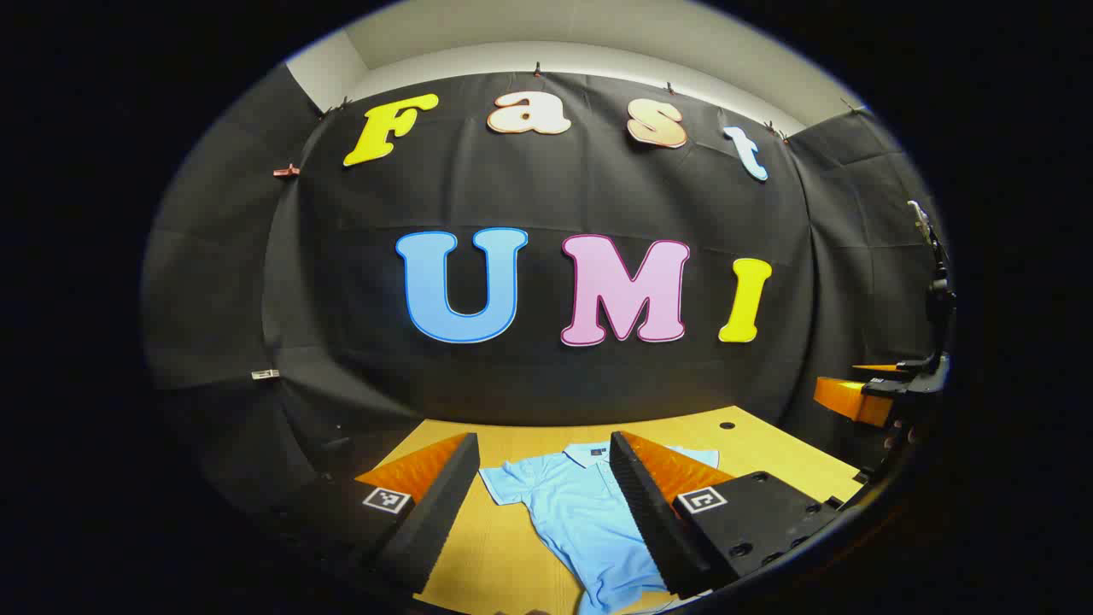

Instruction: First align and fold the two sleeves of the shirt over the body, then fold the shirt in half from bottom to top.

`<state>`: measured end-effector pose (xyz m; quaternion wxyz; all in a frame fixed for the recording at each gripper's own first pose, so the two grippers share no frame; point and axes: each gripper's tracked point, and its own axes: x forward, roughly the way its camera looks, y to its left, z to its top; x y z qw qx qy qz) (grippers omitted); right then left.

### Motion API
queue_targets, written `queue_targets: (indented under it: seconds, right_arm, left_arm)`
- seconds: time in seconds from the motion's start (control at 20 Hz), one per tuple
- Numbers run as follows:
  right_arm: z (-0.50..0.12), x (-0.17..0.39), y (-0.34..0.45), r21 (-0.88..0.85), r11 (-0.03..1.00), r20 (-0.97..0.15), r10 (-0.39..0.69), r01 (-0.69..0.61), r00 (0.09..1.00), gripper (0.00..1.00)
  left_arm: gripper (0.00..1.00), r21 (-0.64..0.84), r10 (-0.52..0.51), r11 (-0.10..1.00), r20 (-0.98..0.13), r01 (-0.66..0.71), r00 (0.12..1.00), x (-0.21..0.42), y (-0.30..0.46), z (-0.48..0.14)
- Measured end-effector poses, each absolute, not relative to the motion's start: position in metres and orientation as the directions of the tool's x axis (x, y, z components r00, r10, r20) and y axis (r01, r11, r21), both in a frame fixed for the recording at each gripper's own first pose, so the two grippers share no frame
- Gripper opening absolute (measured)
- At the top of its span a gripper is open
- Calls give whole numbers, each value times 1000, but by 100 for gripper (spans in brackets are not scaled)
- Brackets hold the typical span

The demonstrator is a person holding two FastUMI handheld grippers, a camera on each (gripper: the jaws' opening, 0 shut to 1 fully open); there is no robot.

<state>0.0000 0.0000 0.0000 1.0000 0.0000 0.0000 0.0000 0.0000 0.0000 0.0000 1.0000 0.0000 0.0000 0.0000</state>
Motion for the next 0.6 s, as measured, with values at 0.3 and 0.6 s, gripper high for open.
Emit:
queue_targets:
  seconds: [0.3,0.6]
  right_arm:
    - [-1,5,3,4,1000,-6,2,-2,1000,98]
    - [-11,11,7,3,1000,-30,8,-8,1000,98]
  left_arm:
    - [98,1,1,1000,-7,-1,1000,4,1,-4]
    - [98,25,11,1000,-18,-11,1000,8,4,-8]
